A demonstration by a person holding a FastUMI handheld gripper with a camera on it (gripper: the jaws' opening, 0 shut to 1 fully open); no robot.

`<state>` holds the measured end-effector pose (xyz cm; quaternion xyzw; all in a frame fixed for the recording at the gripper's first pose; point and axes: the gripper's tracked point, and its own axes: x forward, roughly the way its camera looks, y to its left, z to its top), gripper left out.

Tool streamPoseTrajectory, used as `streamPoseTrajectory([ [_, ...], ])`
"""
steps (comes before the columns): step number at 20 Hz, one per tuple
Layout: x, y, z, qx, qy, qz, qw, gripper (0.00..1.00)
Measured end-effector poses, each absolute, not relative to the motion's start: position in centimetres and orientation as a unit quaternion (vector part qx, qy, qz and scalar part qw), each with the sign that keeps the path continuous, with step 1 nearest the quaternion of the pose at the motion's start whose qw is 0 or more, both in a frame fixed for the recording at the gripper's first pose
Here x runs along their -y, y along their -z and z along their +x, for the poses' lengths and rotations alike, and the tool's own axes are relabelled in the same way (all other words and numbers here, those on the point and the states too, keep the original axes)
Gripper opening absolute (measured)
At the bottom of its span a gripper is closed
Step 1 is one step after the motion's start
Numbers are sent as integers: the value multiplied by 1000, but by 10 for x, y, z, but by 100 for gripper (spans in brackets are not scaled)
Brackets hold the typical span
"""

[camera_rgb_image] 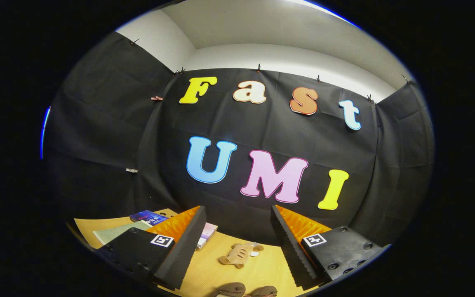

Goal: Open the storage box then place both shoes into the box .Put the left shoe in first, then the right shoe, with the right side of both shoes facing outward in a uniform manner.

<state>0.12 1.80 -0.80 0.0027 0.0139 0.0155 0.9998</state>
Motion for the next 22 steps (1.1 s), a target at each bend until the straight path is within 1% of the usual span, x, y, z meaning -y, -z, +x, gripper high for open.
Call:
streamPoseTrajectory([
  [3, -25, 19, 3, -37, -28, 12, 999, 98],
  [6, -39, 43, 8, -83, -60, 44, 994, 98],
  [9, -67, 74, 12, -137, -122, 93, 979, 98],
  [11, -91, 100, 13, -179, -176, 146, 957, 98],
  [13, -118, 125, 11, -225, -227, 228, 920, 99],
  [15, -134, 150, 11, -270, -257, 313, 874, 99],
  [19, -167, 201, 7, -359, -310, 447, 758, 99],
  [21, -183, 218, 3, -384, -339, 500, 698, 99],
  [22, -186, 226, 4, -392, -344, 523, 674, 98],
])
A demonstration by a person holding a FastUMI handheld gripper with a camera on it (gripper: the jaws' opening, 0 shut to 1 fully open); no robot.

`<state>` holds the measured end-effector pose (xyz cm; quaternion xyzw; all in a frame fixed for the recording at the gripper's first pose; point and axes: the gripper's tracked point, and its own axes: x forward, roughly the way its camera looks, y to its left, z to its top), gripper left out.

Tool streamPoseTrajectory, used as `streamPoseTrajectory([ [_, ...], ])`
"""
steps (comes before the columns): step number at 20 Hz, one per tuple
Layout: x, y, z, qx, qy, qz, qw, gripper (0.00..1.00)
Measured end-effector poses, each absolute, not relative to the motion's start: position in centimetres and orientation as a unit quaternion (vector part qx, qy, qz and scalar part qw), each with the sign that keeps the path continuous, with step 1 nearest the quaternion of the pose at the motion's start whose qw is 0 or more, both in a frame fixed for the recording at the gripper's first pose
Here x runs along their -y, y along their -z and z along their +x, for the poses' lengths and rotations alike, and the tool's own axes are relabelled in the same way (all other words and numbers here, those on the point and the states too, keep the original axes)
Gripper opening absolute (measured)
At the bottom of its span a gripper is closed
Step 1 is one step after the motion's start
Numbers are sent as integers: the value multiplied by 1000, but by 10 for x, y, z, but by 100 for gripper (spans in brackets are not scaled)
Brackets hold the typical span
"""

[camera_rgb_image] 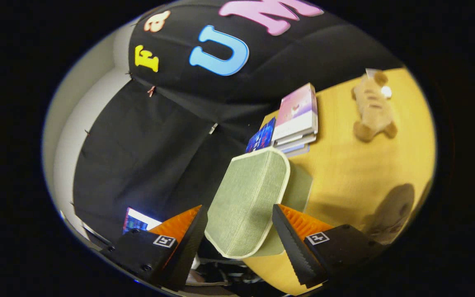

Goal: Open the storage box then place both shoes into the box .Put the left shoe in first, then the right shoe, with the right side of both shoes facing outward in a uniform manner.

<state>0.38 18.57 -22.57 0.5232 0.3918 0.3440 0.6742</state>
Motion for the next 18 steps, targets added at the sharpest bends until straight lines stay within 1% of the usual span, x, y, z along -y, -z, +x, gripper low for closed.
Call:
streamPoseTrajectory([
  [4, -210, 257, 0, -420, -362, 576, 601, 98],
  [7, -220, 275, -3, -432, -361, 605, 563, 97],
  [10, -230, 276, -3, -428, -372, 640, 518, 96],
  [15, -241, 275, -3, -416, -382, 672, 480, 96],
  [16, -241, 277, -4, -414, -381, 675, 478, 94],
  [17, -241, 277, -3, -413, -381, 677, 476, 88],
  [18, -240, 277, -2, -412, -380, 682, 471, 88],
])
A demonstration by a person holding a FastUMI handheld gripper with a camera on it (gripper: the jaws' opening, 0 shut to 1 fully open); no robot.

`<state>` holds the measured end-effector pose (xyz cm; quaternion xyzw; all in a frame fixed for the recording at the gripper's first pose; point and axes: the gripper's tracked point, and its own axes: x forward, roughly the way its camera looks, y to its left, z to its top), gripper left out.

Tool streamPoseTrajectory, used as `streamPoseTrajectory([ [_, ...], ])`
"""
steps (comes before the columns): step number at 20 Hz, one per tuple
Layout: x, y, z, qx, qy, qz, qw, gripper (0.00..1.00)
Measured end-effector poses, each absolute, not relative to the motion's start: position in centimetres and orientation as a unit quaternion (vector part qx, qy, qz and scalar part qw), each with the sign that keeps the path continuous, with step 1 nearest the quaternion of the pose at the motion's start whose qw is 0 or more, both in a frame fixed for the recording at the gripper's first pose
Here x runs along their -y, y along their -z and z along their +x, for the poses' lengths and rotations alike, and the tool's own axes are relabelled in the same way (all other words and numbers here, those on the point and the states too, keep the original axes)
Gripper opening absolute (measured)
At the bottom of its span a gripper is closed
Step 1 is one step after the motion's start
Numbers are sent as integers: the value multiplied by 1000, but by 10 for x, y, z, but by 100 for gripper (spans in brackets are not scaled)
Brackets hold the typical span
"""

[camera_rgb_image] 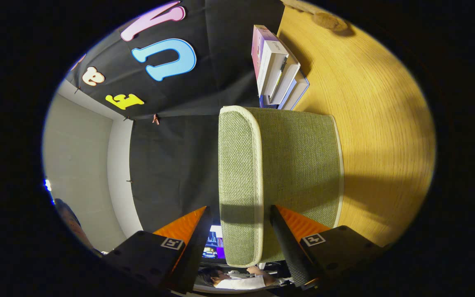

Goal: Open the storage box then place both shoes into the box .Put the left shoe in first, then the right shoe, with the right side of both shoes facing outward in a uniform manner.

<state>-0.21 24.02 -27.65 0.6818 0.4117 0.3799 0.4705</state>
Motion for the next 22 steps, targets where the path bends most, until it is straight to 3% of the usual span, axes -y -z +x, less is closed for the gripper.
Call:
streamPoseTrajectory([
  [2, -240, 276, -2, -410, -381, 686, 466, 69],
  [7, -233, 271, 9, -384, -370, 703, 470, 6],
  [13, -228, 249, 15, -377, -359, 674, 524, 5],
  [22, -236, 138, 43, -322, -350, 638, 605, 5],
])
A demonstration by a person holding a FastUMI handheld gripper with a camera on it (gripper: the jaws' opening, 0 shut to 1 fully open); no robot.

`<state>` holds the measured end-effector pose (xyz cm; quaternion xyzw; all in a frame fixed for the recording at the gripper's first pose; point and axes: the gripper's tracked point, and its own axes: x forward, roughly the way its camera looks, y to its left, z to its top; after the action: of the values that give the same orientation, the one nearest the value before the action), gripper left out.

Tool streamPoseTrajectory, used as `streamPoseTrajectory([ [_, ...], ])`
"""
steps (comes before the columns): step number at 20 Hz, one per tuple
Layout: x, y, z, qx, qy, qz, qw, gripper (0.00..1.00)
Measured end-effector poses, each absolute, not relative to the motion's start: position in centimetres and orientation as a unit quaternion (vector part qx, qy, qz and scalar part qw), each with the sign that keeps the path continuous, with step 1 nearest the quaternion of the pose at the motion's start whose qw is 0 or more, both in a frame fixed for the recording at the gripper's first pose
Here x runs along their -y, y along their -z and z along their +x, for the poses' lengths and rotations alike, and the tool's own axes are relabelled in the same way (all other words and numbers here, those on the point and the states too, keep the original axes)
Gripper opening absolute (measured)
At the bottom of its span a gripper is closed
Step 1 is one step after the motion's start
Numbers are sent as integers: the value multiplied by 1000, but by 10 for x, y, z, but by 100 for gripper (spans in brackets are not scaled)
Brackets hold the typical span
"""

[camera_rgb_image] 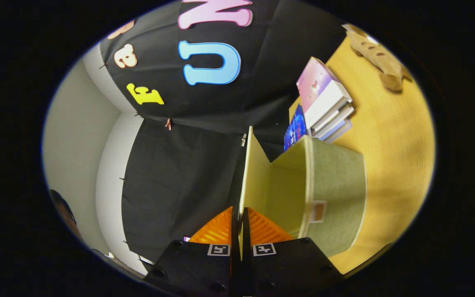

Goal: Open the storage box then place both shoes into the box .Put the left shoe in first, then the right shoe, with the right side of both shoes facing outward in a uniform manner.

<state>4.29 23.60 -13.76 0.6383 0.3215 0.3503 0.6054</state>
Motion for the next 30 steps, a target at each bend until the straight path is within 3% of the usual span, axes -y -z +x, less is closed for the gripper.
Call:
streamPoseTrajectory([
  [10, -342, 41, 79, -271, -398, 536, 694, 6],
  [23, -408, 59, 86, -285, -379, 580, 663, 7],
  [30, -412, 71, 86, -298, -376, 569, 668, 38],
])
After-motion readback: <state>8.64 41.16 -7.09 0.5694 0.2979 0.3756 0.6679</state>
